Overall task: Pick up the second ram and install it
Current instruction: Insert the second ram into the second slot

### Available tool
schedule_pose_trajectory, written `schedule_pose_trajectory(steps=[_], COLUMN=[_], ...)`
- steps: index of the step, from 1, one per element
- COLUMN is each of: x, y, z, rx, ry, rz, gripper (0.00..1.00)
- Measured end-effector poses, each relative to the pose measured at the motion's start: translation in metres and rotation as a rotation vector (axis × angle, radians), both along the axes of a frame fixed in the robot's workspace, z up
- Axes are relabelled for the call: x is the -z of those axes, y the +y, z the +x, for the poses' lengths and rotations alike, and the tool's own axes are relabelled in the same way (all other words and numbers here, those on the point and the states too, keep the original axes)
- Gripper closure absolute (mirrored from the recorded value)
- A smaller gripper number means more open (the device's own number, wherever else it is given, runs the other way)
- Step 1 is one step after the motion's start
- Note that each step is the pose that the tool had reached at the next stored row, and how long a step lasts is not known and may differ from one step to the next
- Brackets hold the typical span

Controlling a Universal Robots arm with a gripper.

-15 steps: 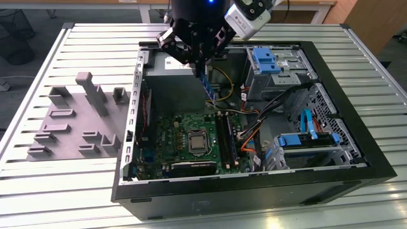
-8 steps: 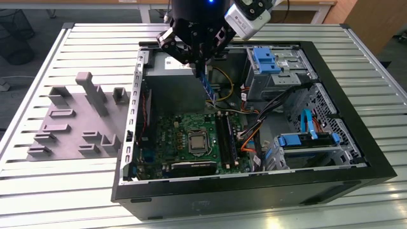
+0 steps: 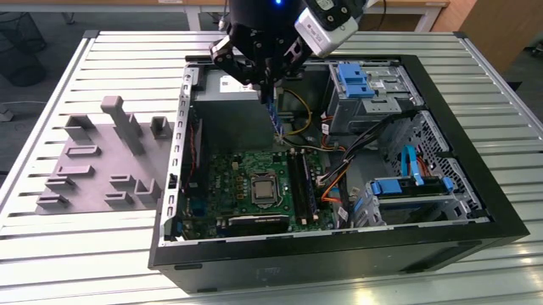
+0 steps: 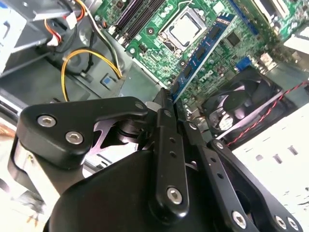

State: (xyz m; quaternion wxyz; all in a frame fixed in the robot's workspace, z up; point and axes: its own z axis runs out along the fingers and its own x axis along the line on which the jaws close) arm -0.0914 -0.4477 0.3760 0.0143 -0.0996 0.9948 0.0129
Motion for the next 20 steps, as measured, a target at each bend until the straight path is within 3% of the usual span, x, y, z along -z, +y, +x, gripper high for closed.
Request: schedule_pose_trajectory(steps=[6,13,17,20], x=[0.0007,0.0017,0.0034,0.0046], y=[0.0001,-0.0030,-0.0030,-0.0030], z=[0.0001,0.0001,0.0001,0.0026], rx=[0.098,0.109,0.171,0.192], ry=[0.0001,-0.0001,0.0000,0.0000], rz=[0.0000,0.0001,0.0000,0.0001], gripper=[0.86,0.86,0.86,0.86])
